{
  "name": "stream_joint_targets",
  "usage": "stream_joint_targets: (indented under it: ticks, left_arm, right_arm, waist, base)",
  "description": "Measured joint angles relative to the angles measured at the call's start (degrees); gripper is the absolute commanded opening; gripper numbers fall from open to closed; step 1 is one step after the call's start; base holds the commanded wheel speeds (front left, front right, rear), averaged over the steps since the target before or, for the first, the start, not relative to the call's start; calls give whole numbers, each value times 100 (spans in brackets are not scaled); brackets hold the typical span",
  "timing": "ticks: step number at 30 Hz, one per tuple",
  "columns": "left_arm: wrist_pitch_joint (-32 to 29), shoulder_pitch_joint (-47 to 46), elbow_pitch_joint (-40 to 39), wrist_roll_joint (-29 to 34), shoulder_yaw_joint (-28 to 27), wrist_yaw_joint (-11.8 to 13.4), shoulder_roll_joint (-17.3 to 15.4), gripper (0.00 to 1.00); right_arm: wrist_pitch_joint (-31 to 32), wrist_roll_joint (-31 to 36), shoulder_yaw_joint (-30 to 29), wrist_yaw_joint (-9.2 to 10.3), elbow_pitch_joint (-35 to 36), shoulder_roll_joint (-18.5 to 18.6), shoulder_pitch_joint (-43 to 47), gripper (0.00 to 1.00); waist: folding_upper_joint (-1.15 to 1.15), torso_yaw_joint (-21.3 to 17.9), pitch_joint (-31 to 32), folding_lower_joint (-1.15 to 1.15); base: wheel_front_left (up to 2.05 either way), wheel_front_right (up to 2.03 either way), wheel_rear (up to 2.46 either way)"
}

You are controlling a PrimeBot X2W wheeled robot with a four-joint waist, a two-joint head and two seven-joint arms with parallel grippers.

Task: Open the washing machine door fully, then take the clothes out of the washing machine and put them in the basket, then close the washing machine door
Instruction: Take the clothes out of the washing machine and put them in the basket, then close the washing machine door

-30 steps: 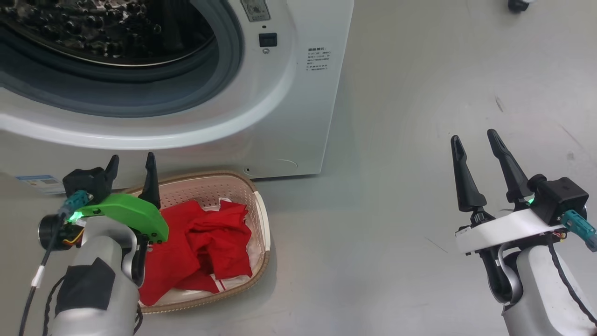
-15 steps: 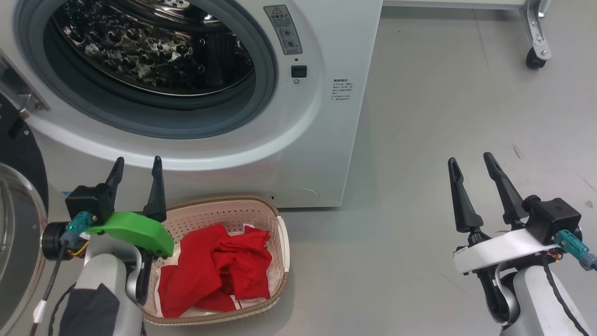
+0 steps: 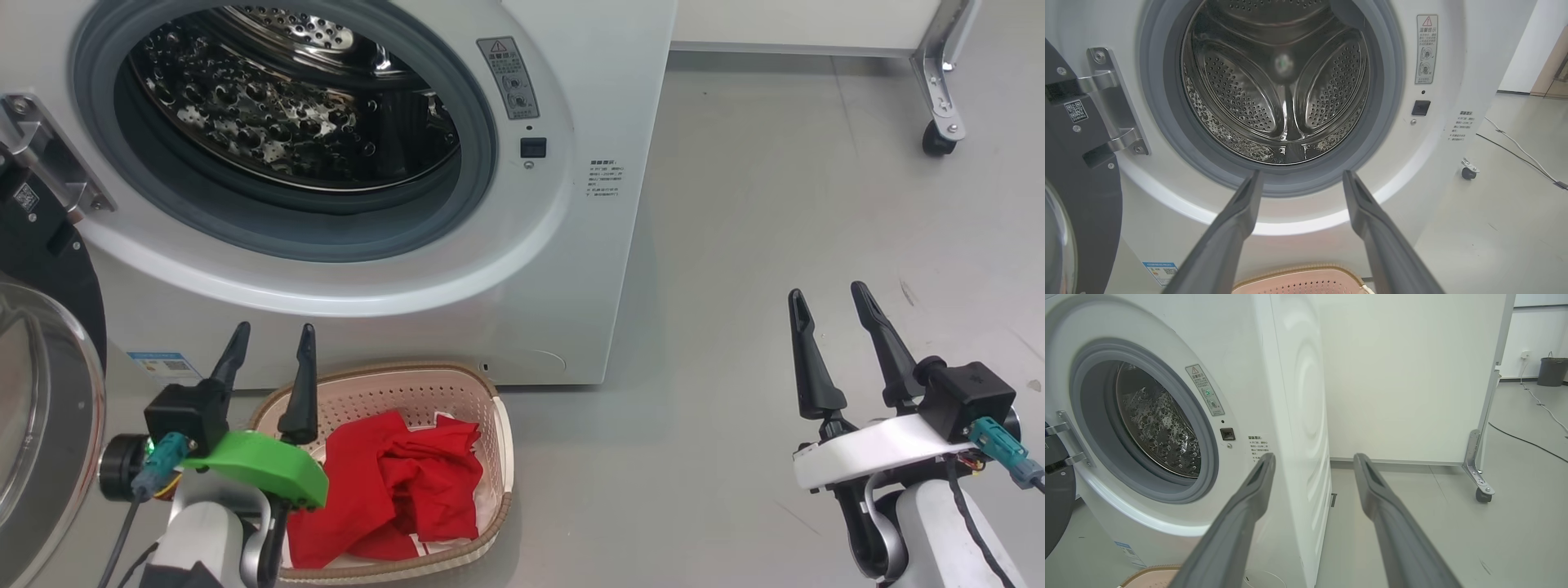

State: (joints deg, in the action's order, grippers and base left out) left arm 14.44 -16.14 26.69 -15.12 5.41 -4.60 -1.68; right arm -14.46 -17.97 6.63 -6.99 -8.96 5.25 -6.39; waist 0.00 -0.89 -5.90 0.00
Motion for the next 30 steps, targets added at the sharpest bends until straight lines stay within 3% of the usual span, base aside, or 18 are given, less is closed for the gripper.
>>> stream_joint_targets:
  ticks: [12, 30]
  left_arm:
    - [0, 565, -436, -377, 293, -22, -5, 100]
    - [0, 754, -912, -504, 449, 303, -13, 100]
  right_arm:
    - [0, 22, 0, 0, 0, -30, 121, 100]
    - [0, 64, 55, 0, -1, -63, 140, 100]
  waist:
    - [0, -82, 82, 0]
    - [0, -104, 54, 0]
  base:
    - [0, 0, 0]
    - [0, 0, 0]
